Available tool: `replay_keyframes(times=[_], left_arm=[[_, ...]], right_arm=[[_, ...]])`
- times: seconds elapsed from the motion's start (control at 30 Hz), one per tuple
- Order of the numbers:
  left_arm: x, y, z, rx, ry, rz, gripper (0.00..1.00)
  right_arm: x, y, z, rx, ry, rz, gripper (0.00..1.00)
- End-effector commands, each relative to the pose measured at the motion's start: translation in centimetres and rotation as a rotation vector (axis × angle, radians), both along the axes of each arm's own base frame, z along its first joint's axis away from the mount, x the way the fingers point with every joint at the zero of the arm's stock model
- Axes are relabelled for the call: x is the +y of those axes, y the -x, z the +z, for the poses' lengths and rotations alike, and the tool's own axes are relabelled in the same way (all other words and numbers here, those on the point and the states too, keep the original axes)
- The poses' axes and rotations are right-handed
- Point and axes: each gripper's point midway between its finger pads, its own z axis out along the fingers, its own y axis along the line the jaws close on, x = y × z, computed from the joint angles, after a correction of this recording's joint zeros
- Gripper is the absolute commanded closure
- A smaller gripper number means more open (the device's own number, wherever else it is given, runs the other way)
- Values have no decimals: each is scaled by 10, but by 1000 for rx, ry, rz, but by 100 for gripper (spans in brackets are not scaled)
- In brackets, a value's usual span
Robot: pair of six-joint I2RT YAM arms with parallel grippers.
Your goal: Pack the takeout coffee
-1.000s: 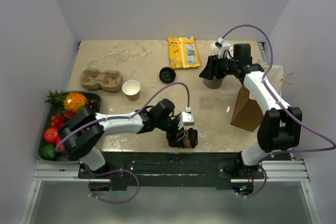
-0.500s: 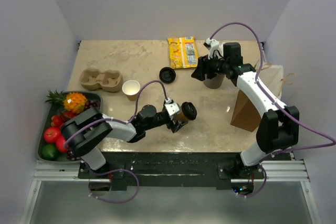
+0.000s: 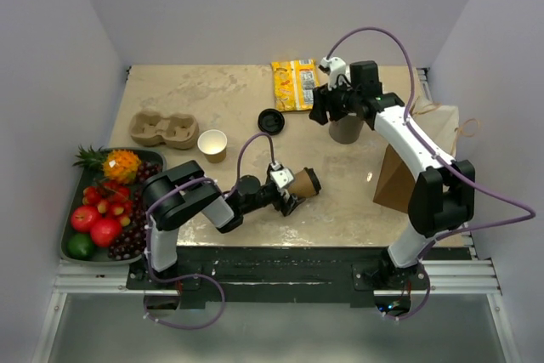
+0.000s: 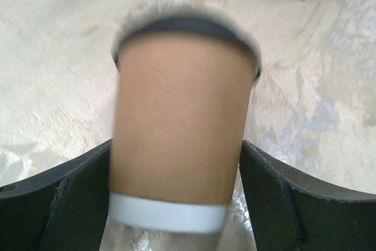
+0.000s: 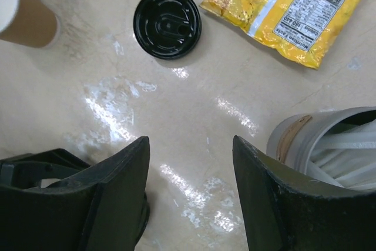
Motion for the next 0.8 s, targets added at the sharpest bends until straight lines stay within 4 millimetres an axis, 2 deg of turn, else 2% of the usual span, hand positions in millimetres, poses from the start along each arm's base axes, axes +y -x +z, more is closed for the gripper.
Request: replay_keyframes(times=[0.0, 0.13, 0.3, 0.37, 0.4, 0.43, 0.47, 0.5, 0.53, 0.57, 0.63, 0.67, 0.73, 0.77], left_arm=[[-7, -14, 112, -290, 381, 35, 16], [-7, -14, 113, -303, 391, 34, 16], [-8, -9, 111, -307, 376, 12, 16], [-10, -2, 109, -293, 365, -33, 11], [-11, 5, 116, -299, 371, -67, 5], [-10, 14, 114, -285, 362, -102, 1], [-12, 22, 108, -245, 337, -144, 0], [-10, 27, 120, -212, 361, -151, 0], [-10, 29, 119, -177, 342, -161, 0], [-12, 31, 89, -58, 225, -170, 0], [-15, 34, 98, 15, 194, -181, 0], [-11, 41, 83, 90, 134, -190, 0], [-8, 49, 100, 99, 143, -213, 0], [-4, 50, 97, 115, 112, -207, 0]], right_arm=[[-17, 6, -20, 26, 197, 8, 39], [-27, 31, -56, 98, 308, 79, 41], [-32, 48, -68, 150, 345, 98, 41], [-34, 52, -65, 159, 349, 88, 40], [-34, 52, -62, 151, 341, 86, 40], [-33, 51, -54, 134, 329, 81, 39], [-29, 51, -49, 132, 305, 77, 39], [-27, 51, -46, 130, 291, 78, 39], [-23, 48, -40, 124, 274, 76, 39], [-21, 46, -37, 127, 258, 69, 38], [-15, 48, -34, 154, 233, 84, 37], [-15, 49, -33, 167, 233, 88, 37], [-18, 59, -33, 212, 246, 106, 37], [-19, 64, -33, 215, 259, 134, 37]])
